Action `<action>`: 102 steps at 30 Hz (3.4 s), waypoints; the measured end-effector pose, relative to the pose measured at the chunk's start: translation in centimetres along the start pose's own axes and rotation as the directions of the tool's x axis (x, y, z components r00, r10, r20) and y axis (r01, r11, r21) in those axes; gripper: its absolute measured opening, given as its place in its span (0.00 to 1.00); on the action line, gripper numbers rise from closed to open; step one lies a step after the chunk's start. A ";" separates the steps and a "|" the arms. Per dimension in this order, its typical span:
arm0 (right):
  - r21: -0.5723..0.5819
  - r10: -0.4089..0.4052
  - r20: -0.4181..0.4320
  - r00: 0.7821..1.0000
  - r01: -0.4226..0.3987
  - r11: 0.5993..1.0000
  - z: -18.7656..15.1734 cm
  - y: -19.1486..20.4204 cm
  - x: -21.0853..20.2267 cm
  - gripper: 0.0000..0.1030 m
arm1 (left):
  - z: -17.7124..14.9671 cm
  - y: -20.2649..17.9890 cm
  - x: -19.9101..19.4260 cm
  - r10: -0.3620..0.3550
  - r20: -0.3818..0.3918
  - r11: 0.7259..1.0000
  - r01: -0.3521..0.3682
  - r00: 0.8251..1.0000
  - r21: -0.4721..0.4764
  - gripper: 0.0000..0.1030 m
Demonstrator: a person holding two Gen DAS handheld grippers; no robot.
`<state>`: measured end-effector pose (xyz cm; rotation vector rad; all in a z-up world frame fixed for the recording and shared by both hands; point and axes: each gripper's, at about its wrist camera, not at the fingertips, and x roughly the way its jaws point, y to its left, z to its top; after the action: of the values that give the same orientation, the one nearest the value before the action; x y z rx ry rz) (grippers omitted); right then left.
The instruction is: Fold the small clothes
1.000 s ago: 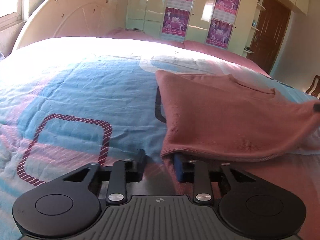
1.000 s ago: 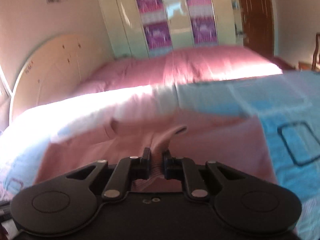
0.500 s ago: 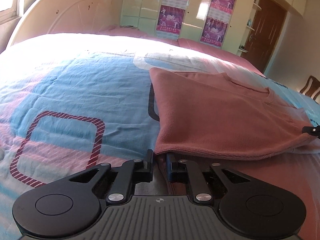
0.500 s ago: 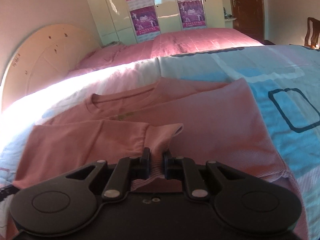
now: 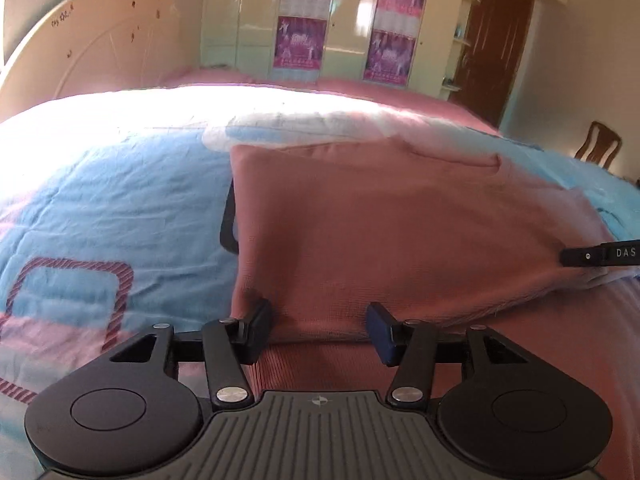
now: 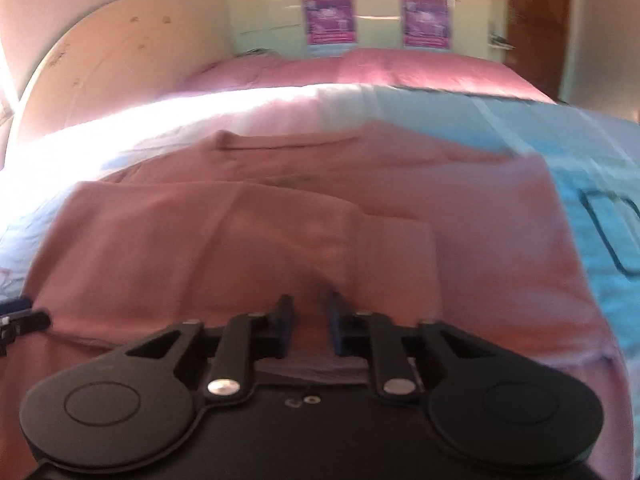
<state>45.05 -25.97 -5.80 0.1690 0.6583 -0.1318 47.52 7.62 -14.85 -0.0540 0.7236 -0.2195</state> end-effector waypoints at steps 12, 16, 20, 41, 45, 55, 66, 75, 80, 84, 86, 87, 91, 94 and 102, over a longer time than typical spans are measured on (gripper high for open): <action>0.006 -0.024 0.018 1.000 0.024 1.000 5.6 2.2 5.5 0.21 | 7.6 2.2 7.9 -0.058 0.002 0.988 0.058 0.998 -0.140 0.52; -0.002 -0.015 0.011 1.000 0.015 1.000 5.7 1.8 6.2 0.21 | 10.5 3.1 11.6 -0.049 -0.002 0.981 0.048 0.999 -0.190 0.52; -0.016 -0.019 0.012 1.000 0.019 1.000 5.4 1.9 6.0 0.21 | 10.4 3.2 12.4 -0.062 0.000 0.988 0.062 0.998 -0.144 0.52; -0.018 0.133 0.027 0.991 -0.132 0.991 6.1 9.7 8.2 0.11 | 10.4 3.9 11.4 -0.006 0.084 0.995 0.014 0.996 -0.095 0.65; -0.052 0.119 0.000 0.993 -0.119 0.992 5.7 10.8 9.1 0.07 | 9.6 2.4 12.2 0.044 0.027 0.999 -0.045 0.999 0.012 0.65; -0.136 0.115 0.014 0.993 -0.112 0.984 4.3 11.0 5.6 0.12 | 5.5 4.9 7.2 0.223 0.040 0.974 -0.221 0.974 -0.048 0.65; -0.116 0.060 0.047 0.997 -0.054 0.992 2.4 7.8 2.1 0.14 | 4.0 4.9 2.6 0.169 0.087 0.980 -0.158 0.982 -0.122 0.65; -0.119 0.027 0.025 0.999 -0.023 0.993 0.5 6.2 0.9 0.18 | 2.0 1.5 4.4 0.005 -0.006 1.000 -0.004 1.000 0.009 0.65; -0.034 -0.036 0.100 0.994 0.039 0.999 1.5 2.5 -0.5 0.30 | 4.2 2.3 3.3 -0.025 0.111 0.999 0.030 0.993 -0.042 0.65; 0.024 -0.123 0.056 0.991 0.122 0.992 2.3 0.2 1.4 0.20 | 4.2 1.0 6.3 -0.079 -0.023 0.997 0.079 0.997 -0.022 0.65; 0.020 -0.125 0.037 0.992 0.124 0.992 2.2 -0.4 1.9 0.20 | 3.8 -0.1 6.0 -0.022 -0.008 0.998 0.022 1.000 0.055 0.65; 0.022 -0.123 0.036 0.992 0.123 0.992 2.3 -0.5 1.6 0.22 | 3.8 -0.5 5.3 -0.012 0.013 0.997 0.011 1.000 0.072 0.65; 0.035 -0.091 0.091 0.992 0.088 0.996 2.4 -0.7 -0.2 0.26 | 3.2 -0.6 5.0 -0.036 -0.025 0.999 0.036 0.999 0.029 0.66; -0.001 -0.108 0.015 0.994 0.108 0.994 1.4 -0.7 1.2 0.25 | 2.4 -0.9 4.5 -0.018 -0.002 0.999 0.018 1.000 0.035 0.66; -0.014 -0.081 0.029 0.996 0.082 0.997 -0.1 -1.4 -0.2 0.26 | 1.9 -0.9 3.9 0.031 0.022 0.999 -0.032 0.999 0.031 0.66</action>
<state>44.60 -27.32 -5.96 0.1258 0.6380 -0.2074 51.45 5.86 -15.84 -0.0146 0.6989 -0.1998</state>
